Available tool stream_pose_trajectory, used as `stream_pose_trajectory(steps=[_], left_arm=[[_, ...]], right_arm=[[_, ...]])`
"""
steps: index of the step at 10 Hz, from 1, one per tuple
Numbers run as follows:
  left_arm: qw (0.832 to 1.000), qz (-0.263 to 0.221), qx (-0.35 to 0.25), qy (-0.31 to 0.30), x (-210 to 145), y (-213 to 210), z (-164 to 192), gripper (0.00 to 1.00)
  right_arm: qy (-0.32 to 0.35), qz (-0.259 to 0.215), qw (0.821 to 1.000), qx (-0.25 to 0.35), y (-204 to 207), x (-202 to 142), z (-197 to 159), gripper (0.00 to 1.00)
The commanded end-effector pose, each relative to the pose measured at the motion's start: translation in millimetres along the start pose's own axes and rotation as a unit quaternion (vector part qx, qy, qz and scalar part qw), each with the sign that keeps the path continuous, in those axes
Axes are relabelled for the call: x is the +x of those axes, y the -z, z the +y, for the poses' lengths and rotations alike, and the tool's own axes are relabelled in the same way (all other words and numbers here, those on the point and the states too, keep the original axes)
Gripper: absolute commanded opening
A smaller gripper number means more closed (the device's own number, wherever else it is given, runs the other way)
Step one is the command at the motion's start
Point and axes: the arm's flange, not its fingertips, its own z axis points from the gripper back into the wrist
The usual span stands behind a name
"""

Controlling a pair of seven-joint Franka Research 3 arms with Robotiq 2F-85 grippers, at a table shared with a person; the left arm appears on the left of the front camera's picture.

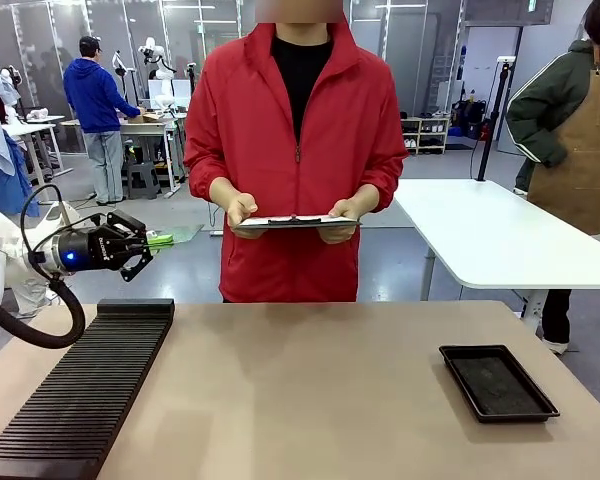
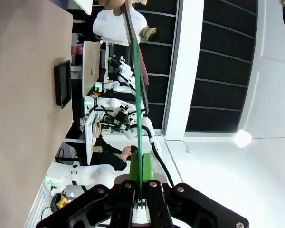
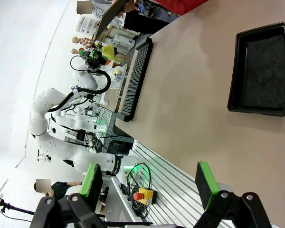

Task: Inspect the PCB.
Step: Pick up the Blank PCB and present it to the human, then release the Blank PCB you were holding.

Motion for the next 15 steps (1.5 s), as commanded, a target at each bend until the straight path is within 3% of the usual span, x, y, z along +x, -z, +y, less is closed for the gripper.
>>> stream_pose_trajectory(steps=[1, 15], left_arm=[[1.000, 0.003, -0.005, -0.006, -6.2, -1.9, 3.2, 0.03], [1.000, 0.003, -0.005, -0.006, -6.2, -1.9, 3.2, 0.03]], right_arm=[[-0.011, -0.004, 1.000, 0.008, -0.8, 1.3, 1.0, 1.00], [-0.011, -0.004, 1.000, 0.008, -0.8, 1.3, 1.0, 1.00]])
